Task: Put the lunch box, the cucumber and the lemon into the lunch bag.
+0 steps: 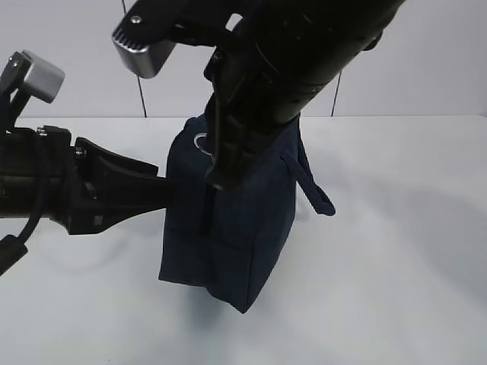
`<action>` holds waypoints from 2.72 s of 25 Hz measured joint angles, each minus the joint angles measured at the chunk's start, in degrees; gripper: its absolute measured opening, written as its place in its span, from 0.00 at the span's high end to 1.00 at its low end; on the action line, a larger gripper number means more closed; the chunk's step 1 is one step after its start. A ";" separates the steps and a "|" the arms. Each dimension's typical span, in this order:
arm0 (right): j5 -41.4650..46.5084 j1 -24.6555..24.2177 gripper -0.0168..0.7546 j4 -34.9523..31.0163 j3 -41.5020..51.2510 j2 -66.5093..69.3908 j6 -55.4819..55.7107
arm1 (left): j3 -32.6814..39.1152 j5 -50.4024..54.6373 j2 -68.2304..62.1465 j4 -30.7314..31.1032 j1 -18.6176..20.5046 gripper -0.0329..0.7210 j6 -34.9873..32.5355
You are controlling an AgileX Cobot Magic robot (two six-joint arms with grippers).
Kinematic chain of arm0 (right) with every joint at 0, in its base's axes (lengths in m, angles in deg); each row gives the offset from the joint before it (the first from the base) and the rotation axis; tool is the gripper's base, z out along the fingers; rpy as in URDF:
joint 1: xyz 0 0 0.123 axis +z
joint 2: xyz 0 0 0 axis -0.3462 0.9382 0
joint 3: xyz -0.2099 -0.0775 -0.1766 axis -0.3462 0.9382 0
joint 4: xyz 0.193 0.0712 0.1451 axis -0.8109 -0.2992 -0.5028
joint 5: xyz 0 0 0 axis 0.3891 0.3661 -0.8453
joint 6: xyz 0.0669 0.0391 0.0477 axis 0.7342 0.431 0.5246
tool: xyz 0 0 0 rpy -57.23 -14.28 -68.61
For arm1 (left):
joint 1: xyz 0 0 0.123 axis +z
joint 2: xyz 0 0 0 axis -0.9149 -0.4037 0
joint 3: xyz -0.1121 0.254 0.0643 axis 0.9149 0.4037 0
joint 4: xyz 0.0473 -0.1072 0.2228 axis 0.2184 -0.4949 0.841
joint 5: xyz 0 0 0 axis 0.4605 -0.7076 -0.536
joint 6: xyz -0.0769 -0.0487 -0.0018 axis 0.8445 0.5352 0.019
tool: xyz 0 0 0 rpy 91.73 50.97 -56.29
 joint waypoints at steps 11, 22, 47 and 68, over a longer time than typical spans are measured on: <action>-0.35 0.00 0.97 -1.41 -0.13 0.00 -0.42 | -0.70 0.69 -5.08 -5.41 0.00 0.46 -7.48; -0.35 0.00 0.97 -2.69 -0.13 0.00 -0.69 | -3.58 1.18 -7.25 -5.63 0.00 0.60 -7.66; -1.05 0.00 0.97 4.18 -0.13 0.00 4.15 | -3.84 3.97 -9.88 -5.97 0.00 0.95 -7.75; -5.66 -7.23 0.97 1.45 -0.30 4.04 4.68 | -3.84 4.07 -9.88 -5.86 0.00 0.95 -7.75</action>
